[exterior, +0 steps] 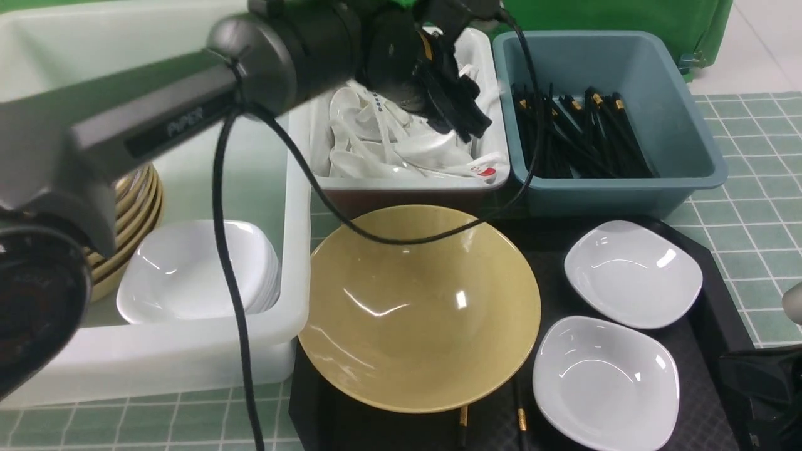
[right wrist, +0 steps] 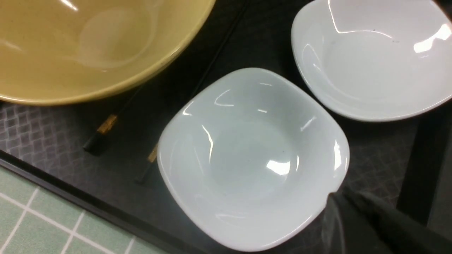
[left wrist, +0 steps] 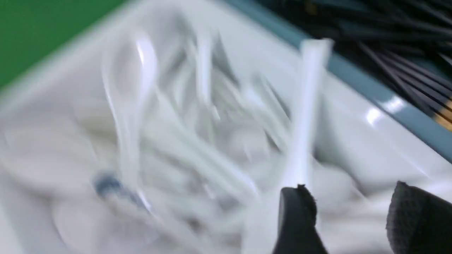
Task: On blue table put chopsticks spoon bowls plates into blue grey white boxes.
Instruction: 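Pick up a white spoon from the spoon tray with the left gripper, then grasp the large bowl on the tray by its rim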
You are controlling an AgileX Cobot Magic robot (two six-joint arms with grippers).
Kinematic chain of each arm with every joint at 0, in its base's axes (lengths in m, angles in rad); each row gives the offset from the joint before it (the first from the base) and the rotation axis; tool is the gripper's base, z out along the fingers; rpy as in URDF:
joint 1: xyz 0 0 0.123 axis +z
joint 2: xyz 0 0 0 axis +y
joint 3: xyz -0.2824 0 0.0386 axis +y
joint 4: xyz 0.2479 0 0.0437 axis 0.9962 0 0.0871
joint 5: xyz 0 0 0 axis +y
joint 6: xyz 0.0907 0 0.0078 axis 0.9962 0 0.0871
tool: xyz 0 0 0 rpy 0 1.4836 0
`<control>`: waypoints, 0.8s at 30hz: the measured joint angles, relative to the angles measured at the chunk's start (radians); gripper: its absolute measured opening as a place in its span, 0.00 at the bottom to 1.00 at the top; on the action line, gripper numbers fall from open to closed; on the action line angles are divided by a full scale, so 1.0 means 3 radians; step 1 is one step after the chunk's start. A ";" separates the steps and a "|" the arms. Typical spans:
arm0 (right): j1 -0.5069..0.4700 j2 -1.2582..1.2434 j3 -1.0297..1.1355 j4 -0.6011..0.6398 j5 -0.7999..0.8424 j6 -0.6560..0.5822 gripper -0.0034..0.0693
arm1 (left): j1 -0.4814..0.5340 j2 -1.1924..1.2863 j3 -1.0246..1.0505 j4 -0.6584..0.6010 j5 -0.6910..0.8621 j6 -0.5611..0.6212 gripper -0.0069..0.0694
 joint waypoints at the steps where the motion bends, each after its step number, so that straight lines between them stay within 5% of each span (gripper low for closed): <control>1: 0.0000 0.0000 0.0000 0.0000 0.0000 0.0000 0.11 | -0.0009 -0.0061 -0.0098 -0.0161 0.0544 -0.0282 0.50; 7: 0.0000 0.0000 0.0000 0.0031 0.0000 0.0000 0.11 | -0.0182 -0.0061 0.0007 -0.0616 0.1772 -0.0306 0.35; 14: 0.0000 0.0000 0.0000 0.0038 -0.0001 0.0000 0.11 | -0.0710 0.0183 0.0343 -0.0743 0.1701 -0.0216 0.10; 24: 0.0000 0.0000 0.0000 0.0044 -0.0001 0.0000 0.11 | -0.1058 0.0162 0.0059 -0.1055 0.1578 0.0095 0.09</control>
